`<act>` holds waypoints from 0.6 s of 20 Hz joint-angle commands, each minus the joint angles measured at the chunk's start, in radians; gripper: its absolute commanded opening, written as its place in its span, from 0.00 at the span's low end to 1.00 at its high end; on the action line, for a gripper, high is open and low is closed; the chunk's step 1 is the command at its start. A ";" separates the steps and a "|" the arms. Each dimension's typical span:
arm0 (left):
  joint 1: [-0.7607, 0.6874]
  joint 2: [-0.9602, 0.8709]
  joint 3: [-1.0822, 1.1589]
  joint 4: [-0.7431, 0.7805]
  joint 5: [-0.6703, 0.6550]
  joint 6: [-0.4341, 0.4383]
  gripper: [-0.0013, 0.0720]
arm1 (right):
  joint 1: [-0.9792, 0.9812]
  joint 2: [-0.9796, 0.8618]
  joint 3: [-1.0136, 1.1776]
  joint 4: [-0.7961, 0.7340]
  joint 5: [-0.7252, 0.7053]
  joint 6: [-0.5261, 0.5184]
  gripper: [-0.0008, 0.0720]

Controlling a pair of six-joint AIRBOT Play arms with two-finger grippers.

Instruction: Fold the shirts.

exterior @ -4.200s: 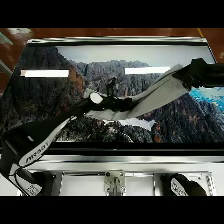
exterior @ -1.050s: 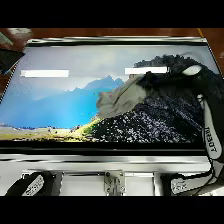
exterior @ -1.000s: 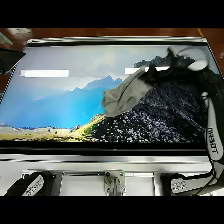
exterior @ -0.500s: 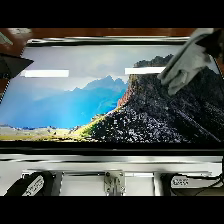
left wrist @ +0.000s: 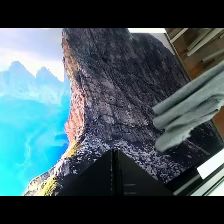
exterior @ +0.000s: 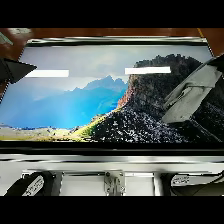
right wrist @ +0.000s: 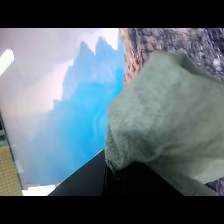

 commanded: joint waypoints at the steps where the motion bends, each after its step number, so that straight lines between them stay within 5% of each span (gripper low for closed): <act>1: 0.000 -0.001 0.000 0.011 -0.002 0.000 0.07 | -0.005 -0.043 -0.001 0.090 -0.127 -0.057 0.09; 6: 0.000 -0.005 0.000 0.016 -0.002 -0.049 0.07 | -0.087 -0.051 -0.002 -0.026 -0.262 -0.107 0.09; 12: -0.002 -0.005 0.000 0.015 -0.002 -0.126 0.07 | -0.245 -0.059 -0.198 -0.389 -0.121 -0.106 0.09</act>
